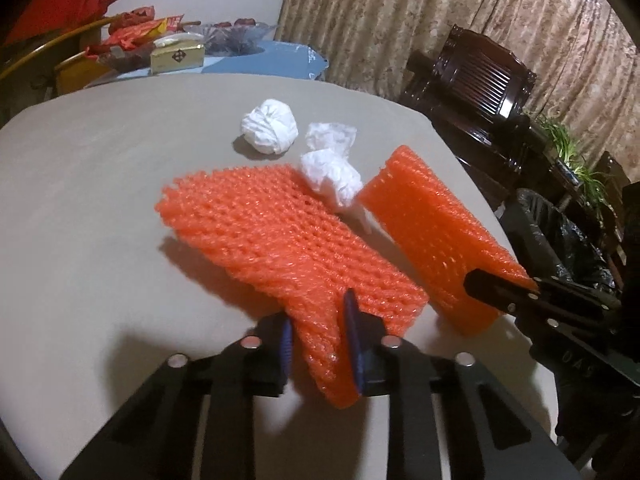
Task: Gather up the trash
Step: 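Grasp the flat orange foam net with the left tool while the right tool lifts its sleeve, then lift both orange foam nets and carry them over the black bin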
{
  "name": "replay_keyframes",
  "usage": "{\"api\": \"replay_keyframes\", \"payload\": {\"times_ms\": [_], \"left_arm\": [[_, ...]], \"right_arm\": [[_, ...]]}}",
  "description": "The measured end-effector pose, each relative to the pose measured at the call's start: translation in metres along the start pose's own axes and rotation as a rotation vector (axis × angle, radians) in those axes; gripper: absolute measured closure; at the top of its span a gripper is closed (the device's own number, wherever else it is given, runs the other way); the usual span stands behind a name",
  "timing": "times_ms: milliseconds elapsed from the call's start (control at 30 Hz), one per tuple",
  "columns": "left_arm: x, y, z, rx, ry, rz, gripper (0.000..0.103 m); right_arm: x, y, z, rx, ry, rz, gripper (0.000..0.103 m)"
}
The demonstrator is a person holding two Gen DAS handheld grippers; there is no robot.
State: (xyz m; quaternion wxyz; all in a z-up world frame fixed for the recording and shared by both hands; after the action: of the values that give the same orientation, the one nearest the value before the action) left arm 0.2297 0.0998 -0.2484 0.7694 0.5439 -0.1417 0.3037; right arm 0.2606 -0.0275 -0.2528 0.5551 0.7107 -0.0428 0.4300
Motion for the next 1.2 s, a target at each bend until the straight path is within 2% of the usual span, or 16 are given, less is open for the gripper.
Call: {"api": "replay_keyframes", "payload": {"times_ms": [233,500,867,1200], "left_arm": [[0.010,0.021,-0.001,-0.004,0.009,0.040,0.088],[0.018,0.053,0.007,0.005,-0.030,0.099,0.089],[0.025,0.098,0.031,-0.025,-0.057,0.164,0.089],[0.023,0.122,0.059,-0.050,-0.089,0.197,0.089]], "right_arm": [[0.010,0.011,-0.003,-0.002,0.007,0.028,0.091],[0.022,0.035,-0.013,0.010,0.024,0.063,0.091],[0.034,0.087,-0.017,0.000,0.034,0.140,0.091],[0.029,0.134,0.000,-0.049,0.007,0.187,0.091]]}}
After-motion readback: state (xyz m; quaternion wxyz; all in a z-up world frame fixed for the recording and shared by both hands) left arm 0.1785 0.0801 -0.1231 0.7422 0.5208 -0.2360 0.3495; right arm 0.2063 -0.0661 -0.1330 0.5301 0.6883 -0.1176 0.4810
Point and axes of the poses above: each gripper's, at about its wrist camera, not at the fingertips, and y roughly against the way its jaws point, z to its right, x to its top, the point moved 9 cm from there along -y, roughly the way its jaws point, and after that the axes turned 14 degrees about y, right-handed, at the moved point
